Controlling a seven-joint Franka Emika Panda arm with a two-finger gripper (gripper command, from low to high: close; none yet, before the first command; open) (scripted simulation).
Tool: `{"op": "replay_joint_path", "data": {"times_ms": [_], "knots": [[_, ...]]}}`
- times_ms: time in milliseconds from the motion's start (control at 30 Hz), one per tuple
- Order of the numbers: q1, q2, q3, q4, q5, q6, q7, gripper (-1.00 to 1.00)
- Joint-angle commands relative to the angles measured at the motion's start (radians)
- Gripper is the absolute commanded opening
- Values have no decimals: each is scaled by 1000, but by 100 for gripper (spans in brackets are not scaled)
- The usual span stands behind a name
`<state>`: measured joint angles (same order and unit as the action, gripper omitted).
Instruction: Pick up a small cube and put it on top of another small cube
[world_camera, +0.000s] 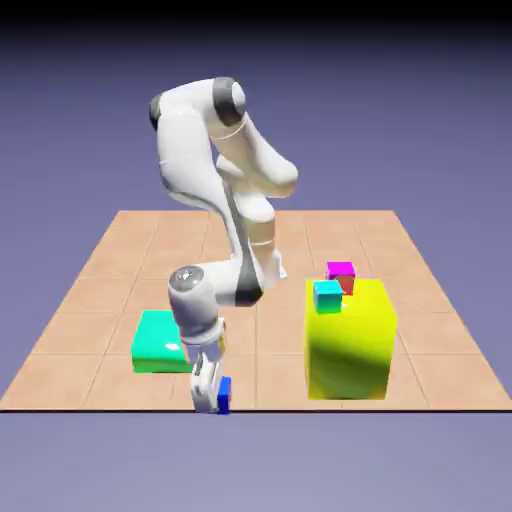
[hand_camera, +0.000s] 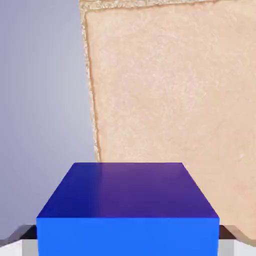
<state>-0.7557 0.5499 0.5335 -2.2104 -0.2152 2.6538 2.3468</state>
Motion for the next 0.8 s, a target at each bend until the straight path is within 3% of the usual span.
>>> {"op": "replay_joint_path", "data": {"times_ms": [0,67,600,767], "knots": [[-25,-36,27,-8,21,-30,-14,-100],[-46,-109,65,-14,66,-95,-48,-100],[367,-684,47,101,461,-732,-472,-100],[382,-621,69,-14,447,-558,-461,-100]]}}
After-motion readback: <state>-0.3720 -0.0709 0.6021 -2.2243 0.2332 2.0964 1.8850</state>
